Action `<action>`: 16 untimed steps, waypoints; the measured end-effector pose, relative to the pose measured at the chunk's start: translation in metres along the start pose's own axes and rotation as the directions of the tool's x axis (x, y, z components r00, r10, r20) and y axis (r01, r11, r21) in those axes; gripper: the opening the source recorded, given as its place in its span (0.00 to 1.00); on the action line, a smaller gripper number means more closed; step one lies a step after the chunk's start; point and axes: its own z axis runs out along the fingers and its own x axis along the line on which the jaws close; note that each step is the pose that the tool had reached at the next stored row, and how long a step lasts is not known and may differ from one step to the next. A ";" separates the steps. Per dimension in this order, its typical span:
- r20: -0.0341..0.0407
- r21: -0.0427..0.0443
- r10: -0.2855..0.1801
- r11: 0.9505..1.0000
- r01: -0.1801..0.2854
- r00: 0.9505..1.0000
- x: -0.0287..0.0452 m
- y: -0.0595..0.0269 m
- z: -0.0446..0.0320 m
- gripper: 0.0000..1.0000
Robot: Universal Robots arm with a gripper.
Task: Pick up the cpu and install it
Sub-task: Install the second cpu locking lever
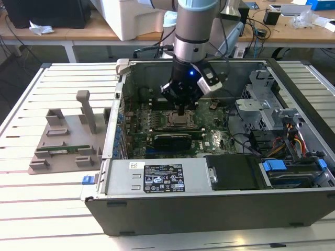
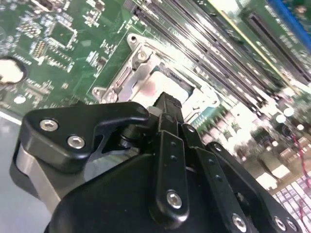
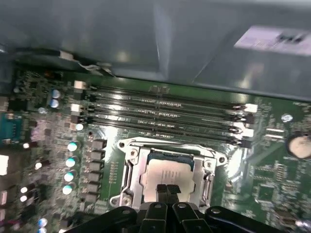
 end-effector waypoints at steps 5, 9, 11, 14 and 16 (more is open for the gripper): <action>0.000 0.002 0.000 1.000 0.000 1.000 0.0011 0.0008 -0.0230 0.11; -0.001 0.005 0.000 1.000 0.000 1.000 0.0020 0.0014 -0.0407 0.11; -0.001 0.005 0.000 1.000 0.000 1.000 0.0024 0.0014 -0.0488 0.11; -0.001 0.005 0.000 1.000 0.000 1.000 0.0029 0.0012 -0.0571 0.11; -0.001 0.005 0.000 1.000 0.000 1.000 0.0030 0.0012 -0.0585 0.11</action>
